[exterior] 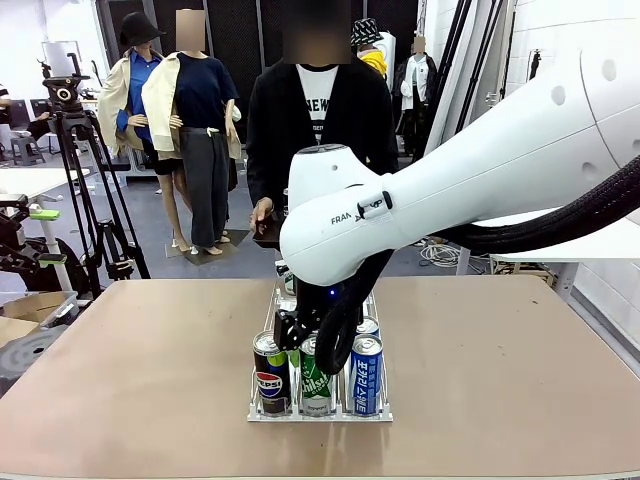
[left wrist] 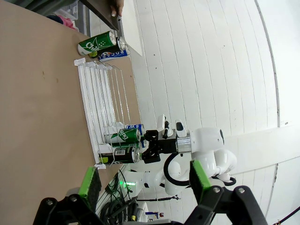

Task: Retrieve and hand over the desired beverage to the person.
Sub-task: Pick up another can of the same type that the person held from the Automatic Can Dispenser.

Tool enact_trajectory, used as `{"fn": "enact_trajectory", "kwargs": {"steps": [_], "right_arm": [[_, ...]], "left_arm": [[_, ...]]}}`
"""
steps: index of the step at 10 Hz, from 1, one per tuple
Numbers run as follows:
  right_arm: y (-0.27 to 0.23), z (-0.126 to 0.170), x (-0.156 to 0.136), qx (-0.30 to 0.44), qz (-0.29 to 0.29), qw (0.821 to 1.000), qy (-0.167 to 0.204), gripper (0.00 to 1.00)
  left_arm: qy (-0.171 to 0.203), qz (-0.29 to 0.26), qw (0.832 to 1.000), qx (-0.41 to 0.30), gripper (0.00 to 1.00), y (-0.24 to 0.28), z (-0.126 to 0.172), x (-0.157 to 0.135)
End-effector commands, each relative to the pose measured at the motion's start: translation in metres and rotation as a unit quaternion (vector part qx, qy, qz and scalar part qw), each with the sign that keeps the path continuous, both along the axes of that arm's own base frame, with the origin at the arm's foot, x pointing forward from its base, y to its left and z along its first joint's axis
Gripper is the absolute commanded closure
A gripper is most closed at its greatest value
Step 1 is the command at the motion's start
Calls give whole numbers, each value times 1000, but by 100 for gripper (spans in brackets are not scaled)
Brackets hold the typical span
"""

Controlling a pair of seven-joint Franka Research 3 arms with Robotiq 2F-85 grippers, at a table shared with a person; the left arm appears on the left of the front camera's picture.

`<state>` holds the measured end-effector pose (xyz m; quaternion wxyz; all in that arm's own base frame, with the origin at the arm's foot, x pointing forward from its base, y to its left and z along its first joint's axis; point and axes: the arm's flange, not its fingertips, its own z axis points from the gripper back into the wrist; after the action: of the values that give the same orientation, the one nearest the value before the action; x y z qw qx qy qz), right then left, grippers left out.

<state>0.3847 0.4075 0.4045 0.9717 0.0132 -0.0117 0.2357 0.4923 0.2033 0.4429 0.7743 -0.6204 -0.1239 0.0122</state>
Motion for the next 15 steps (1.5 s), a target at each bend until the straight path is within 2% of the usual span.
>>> {"fn": "enact_trajectory", "kwargs": {"steps": [1,3,4,6,10,11,13,15], "right_arm": [[-2,-5,0,8,1,1000,-5,0],[0,-7,0,13,5,1000,2,0],[0,-7,0,16,7,1000,3,8],[2,-8,0,18,11,1000,4,31],[4,-9,-1,18,15,1000,5,89],[5,-9,-1,18,16,1000,7,100],[9,-13,-1,1,14,1000,14,100],[4,-3,-1,5,9,1000,0,100]], "left_arm": [[-3,0,1000,0,0,0,1,-1],[-3,0,1000,0,0,0,1,-1],[-3,0,1000,0,0,0,1,-1],[-3,0,1000,0,0,0,1,-1],[-3,0,1000,0,0,0,1,-1],[-3,0,1000,0,0,0,1,-1],[-3,0,1000,0,0,0,1,-1],[-3,0,1000,0,0,0,1,-1]]}}
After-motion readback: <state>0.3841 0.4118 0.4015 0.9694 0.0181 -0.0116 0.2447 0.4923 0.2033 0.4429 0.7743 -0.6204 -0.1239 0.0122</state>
